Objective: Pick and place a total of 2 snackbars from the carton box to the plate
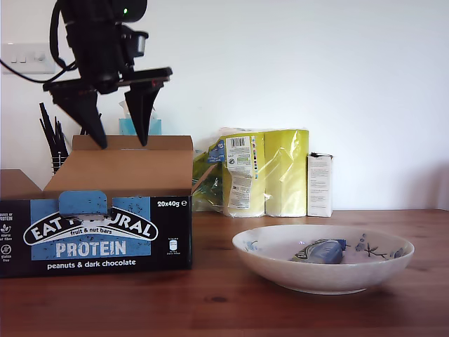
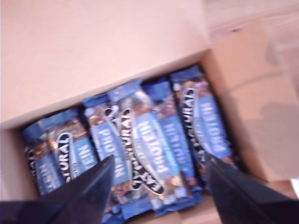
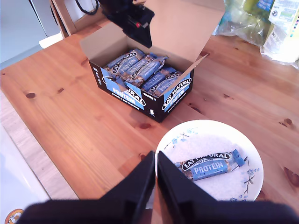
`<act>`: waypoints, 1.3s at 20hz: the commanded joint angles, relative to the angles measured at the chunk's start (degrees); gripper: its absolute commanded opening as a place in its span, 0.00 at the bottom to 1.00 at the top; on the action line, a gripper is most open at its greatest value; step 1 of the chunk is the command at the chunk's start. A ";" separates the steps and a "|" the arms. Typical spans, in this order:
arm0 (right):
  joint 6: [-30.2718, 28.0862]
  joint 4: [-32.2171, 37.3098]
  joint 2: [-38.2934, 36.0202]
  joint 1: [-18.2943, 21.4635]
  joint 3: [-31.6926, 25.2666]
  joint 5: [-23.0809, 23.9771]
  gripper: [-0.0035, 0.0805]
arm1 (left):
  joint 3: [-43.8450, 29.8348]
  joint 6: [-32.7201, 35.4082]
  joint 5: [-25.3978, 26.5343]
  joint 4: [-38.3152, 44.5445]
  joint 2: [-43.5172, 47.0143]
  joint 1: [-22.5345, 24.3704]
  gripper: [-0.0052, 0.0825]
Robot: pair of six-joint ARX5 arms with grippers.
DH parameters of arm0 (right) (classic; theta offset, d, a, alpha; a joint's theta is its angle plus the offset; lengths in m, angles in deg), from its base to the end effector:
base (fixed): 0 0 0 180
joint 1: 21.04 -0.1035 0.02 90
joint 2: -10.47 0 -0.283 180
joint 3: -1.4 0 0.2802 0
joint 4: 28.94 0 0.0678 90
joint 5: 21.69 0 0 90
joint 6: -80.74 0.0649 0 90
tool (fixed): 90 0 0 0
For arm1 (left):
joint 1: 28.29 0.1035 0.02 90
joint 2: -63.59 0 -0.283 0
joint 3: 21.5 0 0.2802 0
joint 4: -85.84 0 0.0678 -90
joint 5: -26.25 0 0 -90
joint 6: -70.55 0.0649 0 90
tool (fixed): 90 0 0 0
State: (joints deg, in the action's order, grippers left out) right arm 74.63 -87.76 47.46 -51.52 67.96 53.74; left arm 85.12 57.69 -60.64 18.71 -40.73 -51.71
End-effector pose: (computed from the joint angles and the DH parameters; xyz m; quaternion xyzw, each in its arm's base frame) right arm 0.1224 0.0910 0.3482 -0.0825 0.2300 0.3835 0.8907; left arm 0.3926 -0.1662 0.2689 0.0292 0.5351 -0.0895 0.8395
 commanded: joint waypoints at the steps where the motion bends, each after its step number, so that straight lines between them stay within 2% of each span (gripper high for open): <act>1: -0.39 0.63 0.00 -0.26 0.33 -0.02 0.03 | -1.14 -0.24 -0.94 1.11 -3.65 0.46 0.77; 15: -1.44 1.20 1.81 -0.26 0.33 0.00 0.03 | -1.14 -0.66 -3.78 2.43 -13.09 0.98 0.75; 20: -1.44 2.49 2.51 -0.26 0.33 0.09 0.03 | -1.14 -0.66 -4.22 1.84 -14.21 1.36 0.62; 24: -1.49 2.51 3.34 -0.26 0.33 0.09 0.03 | -1.14 -0.09 -4.20 2.03 -14.19 1.36 0.33; 26: -1.51 2.54 3.63 -0.26 0.33 0.07 0.03 | -1.14 0.42 -4.22 1.73 -14.19 1.36 0.30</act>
State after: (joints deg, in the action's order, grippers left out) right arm 73.32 -85.81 50.89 -51.52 67.96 53.85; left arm 85.12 57.56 -64.77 20.92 -52.44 -50.26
